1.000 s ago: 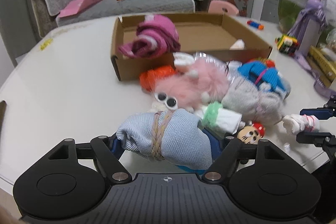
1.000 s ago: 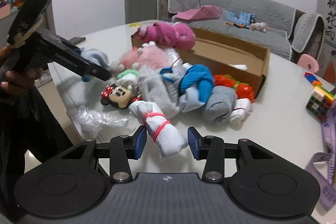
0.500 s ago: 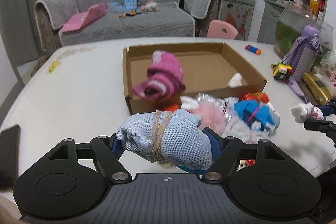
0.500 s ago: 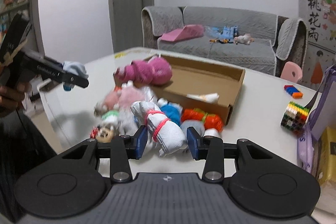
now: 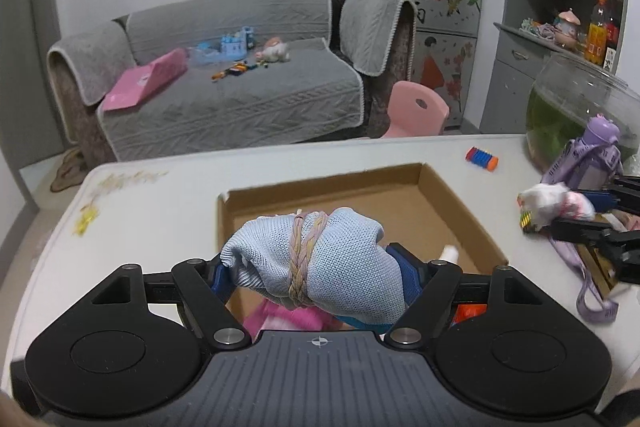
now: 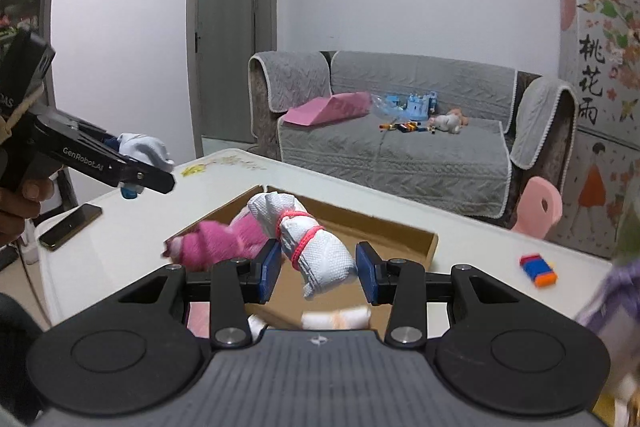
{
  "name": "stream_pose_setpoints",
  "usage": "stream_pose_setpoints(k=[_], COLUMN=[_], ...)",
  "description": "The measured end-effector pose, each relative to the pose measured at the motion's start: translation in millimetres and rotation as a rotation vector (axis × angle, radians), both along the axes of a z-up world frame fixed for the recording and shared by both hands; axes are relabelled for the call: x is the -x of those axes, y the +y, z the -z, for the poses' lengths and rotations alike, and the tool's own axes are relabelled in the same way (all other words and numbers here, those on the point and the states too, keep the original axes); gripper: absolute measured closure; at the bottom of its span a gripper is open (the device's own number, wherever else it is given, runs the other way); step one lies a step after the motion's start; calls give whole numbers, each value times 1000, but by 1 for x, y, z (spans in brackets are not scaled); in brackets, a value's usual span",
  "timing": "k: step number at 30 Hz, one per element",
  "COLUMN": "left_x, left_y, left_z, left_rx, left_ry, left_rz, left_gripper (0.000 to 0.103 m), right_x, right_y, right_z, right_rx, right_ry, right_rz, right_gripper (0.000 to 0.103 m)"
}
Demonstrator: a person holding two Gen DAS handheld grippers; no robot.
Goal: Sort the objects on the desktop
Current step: 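Carry the blue sock bundle and white sock into the tray and open both grippers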
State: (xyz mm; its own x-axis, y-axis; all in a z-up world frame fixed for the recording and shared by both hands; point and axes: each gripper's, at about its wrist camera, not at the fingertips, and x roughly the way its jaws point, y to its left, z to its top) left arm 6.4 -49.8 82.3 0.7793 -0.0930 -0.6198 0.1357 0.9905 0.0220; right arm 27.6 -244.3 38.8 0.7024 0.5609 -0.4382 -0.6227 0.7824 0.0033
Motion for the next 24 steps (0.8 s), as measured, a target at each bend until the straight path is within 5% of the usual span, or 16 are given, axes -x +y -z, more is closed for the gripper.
stream_pose_setpoints(k=[12,24], left_x=[-101,-166], left_y=[-50,-57], left_z=[45,86], left_rx=[-9,-14], left_ry=[110,202], left_rz=[52,32], left_gripper=[24,24], right_x=[-81,-125], right_y=[17,19], right_z=[37,56], right_rx=[7,70], right_ry=[84,142], right_rz=[31,45], right_gripper=[65,65])
